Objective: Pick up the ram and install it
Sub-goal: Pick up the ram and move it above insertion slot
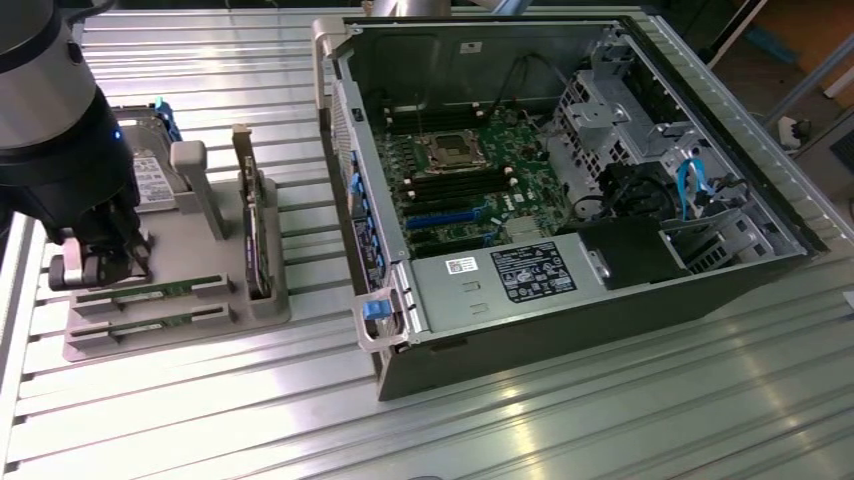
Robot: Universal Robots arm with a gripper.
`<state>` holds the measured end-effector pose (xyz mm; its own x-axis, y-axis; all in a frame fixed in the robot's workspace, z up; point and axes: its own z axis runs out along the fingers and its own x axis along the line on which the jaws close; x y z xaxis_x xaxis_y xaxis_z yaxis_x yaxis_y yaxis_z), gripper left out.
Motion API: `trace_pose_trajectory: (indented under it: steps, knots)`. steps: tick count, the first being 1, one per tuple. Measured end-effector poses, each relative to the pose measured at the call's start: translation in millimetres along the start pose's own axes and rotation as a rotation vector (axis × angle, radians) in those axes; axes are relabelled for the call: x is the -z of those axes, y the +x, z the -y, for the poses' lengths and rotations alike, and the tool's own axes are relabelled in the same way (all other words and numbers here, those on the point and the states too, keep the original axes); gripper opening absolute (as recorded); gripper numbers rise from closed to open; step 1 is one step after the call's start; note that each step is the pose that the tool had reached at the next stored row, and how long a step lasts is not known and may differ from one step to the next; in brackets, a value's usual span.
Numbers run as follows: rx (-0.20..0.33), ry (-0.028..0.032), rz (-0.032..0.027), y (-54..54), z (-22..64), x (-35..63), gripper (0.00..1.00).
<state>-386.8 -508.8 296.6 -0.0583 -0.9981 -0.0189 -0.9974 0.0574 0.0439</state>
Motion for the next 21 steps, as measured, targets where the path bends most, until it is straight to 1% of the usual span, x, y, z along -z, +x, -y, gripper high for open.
trace_pose_trajectory:
  steps: [1,5,8,21]
  knots:
    - [0.0,0.0001,-0.0009,0.2,0.0,0.0,0.25]
    - [0.0,0.0,-0.0011,0.3,0.0,0.0,0.25]
    - [0.0,0.0002,-0.001,1.0,0.2,-3.3,0.25]
    - [0.0,0.0,-0.0011,7.6,1.6,-27.8,0.25]
